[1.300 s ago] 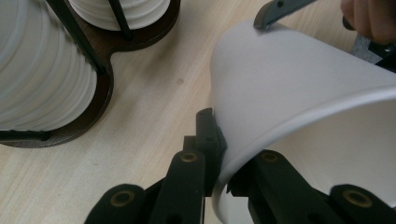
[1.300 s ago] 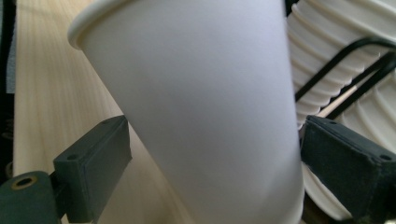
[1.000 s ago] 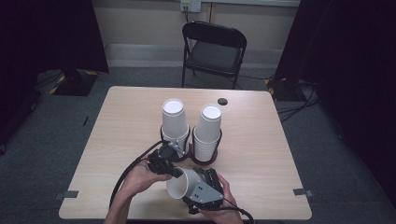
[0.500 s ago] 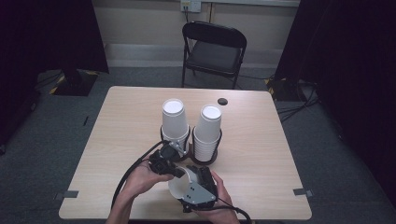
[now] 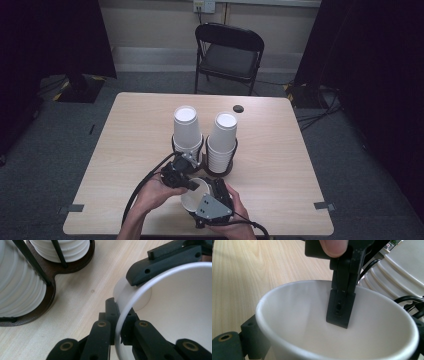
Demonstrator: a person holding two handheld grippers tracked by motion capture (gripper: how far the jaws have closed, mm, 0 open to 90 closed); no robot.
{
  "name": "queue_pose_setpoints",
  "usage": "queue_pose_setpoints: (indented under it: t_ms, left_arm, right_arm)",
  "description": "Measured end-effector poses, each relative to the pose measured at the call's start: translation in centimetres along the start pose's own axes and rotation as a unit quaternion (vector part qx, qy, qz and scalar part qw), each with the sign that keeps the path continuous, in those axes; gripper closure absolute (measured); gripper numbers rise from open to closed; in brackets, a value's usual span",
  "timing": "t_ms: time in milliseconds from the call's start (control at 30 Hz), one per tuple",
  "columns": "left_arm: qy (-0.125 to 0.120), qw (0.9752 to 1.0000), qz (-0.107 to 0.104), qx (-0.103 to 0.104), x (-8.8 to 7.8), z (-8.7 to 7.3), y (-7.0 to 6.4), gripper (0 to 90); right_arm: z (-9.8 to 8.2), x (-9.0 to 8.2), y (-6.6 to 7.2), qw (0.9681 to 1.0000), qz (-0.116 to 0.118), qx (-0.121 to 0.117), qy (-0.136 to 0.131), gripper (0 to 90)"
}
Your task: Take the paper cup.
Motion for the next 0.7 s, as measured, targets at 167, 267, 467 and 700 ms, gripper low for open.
queue_pose_setpoints:
  t_ms: [167,267,467,700]
  left_arm:
    - [-0.025,0.9997,-0.004,-0.005,-0.15,0.19,-0.17,83.6]
    - [-0.035,0.9993,-0.006,-0.012,-0.28,0.20,-0.10,82.8]
    - [-0.044,0.9989,-0.005,-0.016,-0.64,0.11,0.05,79.5]
    - [-0.060,0.9980,-0.001,-0.019,-0.98,0.20,0.10,78.5]
  right_arm:
    - [-0.14,-0.34,-0.43,0.9997,0.000,0.023,0.003,9.2]
    - [-0.13,-0.43,-0.52,0.9993,0.005,0.036,0.000,9.1]
    - [-0.23,-0.50,-0.85,0.9978,0.008,0.066,-0.002,9.0]
    - [-0.30,-0.45,-0.84,0.9970,0.001,0.077,-0.007,9.2]
Point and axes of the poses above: each handheld gripper's, and its own axes: x roughly forward along the jaws, z roughly out of its top, y roughly to its left, the point moved 6 cm from there along x, roughly forward along the jaws, and after that the axes turned 5 degrees about -x, right-handed, at the moved point
